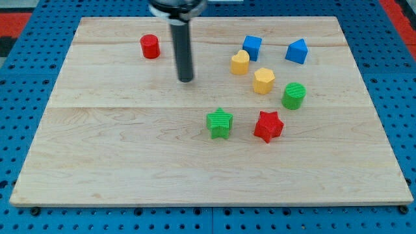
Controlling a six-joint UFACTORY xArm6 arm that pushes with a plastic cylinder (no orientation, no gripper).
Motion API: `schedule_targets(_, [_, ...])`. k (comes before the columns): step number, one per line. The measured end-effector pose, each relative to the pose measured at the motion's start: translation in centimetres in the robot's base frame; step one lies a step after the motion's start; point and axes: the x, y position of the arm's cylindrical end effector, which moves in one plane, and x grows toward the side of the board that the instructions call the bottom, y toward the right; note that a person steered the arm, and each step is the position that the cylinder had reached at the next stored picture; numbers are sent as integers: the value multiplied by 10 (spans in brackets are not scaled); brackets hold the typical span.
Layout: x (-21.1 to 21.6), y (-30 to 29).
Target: Push the green star to the center of the board
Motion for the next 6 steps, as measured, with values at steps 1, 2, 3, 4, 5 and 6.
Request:
schedule_targets(1, [16, 46])
schedule_targets(2, [65, 80])
schedule_targets(3, [124, 92])
schedule_targets(4, [153, 58])
schedule_targets(5, [131, 50])
schedule_targets(6, [118, 52])
